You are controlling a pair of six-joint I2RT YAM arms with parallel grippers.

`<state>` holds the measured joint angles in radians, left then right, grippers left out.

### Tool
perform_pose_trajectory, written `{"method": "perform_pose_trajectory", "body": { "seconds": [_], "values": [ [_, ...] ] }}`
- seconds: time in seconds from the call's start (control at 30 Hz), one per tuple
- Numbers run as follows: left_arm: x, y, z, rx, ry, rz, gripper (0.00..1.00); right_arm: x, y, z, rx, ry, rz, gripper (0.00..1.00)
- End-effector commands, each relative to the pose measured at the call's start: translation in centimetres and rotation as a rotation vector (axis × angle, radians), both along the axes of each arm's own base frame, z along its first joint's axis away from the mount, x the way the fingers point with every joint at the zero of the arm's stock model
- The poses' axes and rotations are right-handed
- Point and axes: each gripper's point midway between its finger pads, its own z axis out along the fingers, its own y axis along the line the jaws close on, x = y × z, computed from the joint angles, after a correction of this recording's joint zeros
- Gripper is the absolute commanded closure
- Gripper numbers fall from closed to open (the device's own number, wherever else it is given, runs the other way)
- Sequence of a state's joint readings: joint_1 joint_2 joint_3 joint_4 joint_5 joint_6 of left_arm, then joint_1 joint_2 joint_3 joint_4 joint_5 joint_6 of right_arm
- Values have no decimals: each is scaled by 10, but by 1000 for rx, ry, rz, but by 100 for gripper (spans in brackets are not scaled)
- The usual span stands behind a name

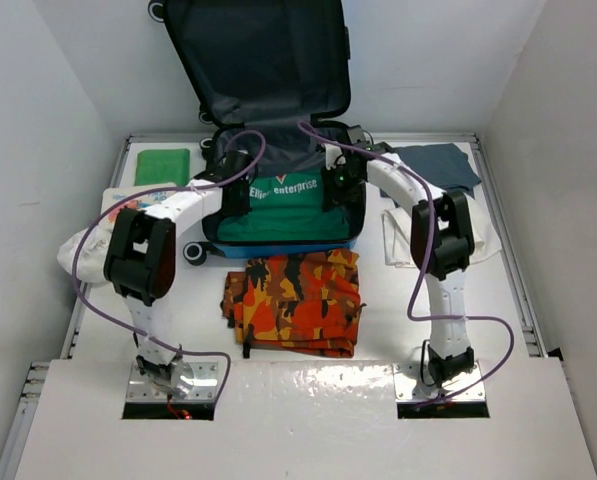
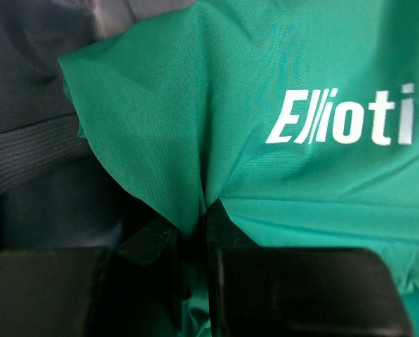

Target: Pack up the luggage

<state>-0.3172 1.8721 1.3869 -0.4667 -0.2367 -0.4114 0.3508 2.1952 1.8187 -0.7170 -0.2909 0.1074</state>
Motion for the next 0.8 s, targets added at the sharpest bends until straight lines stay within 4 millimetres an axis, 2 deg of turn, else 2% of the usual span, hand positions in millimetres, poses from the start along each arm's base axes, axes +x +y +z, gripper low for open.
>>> {"method": "perform_pose_trajectory", "body": {
  "seconds": [0.0,0.03,0.13,0.17,0.2,0.23,0.27,0.33,0.37,0.4,0.43,0.47,0.53,0.57,0.6,0.7,0.73,0.77],
  "values": [
    [-15,69,-18,200,70,168,100,2,-30,-7,-147,-17,-21,100],
    [-16,69,-24,206,84,166,99,3,-32,-13,-155,-7,-25,99],
    [-17,73,-36,215,113,173,87,4,-35,-20,-178,0,-26,85],
    [-17,71,-37,200,114,174,80,5,-36,-18,-179,-5,-29,78],
    [-18,74,-42,195,127,178,77,3,-38,-20,-188,1,-33,65],
    [-18,72,-42,187,130,173,73,2,-39,-20,-198,-2,-33,58],
    [-18,72,-42,192,131,166,65,1,-39,-20,-203,-2,-30,54],
    [-16,67,-44,169,138,152,54,-2,-40,-18,-223,-5,-32,44],
    [-12,65,-40,163,129,139,40,-4,-41,-14,-225,-7,-32,40],
    [-7,62,-31,148,105,136,35,-6,-44,-13,-241,-8,-30,30],
    [-7,61,-26,142,97,121,31,-11,-42,-14,-247,-3,-21,28],
    [-1,53,-8,120,50,99,23,-10,-41,0,-236,-28,-23,28],
    [6,44,13,75,-11,64,13,-12,-39,10,-216,-37,-30,27],
    [8,35,25,55,-46,44,8,-11,-38,28,-195,-72,-33,27],
    [10,29,48,46,-108,22,1,-11,-36,35,-186,-86,-32,27],
    [13,16,87,-14,-214,-22,1,-15,-30,76,-132,-156,-30,27],
    [13,12,115,-55,-292,-38,1,-18,-26,85,-112,-170,-18,25],
    [12,10,128,-73,-331,-46,1,-18,-25,100,-94,-202,-19,23]
  ]
}}
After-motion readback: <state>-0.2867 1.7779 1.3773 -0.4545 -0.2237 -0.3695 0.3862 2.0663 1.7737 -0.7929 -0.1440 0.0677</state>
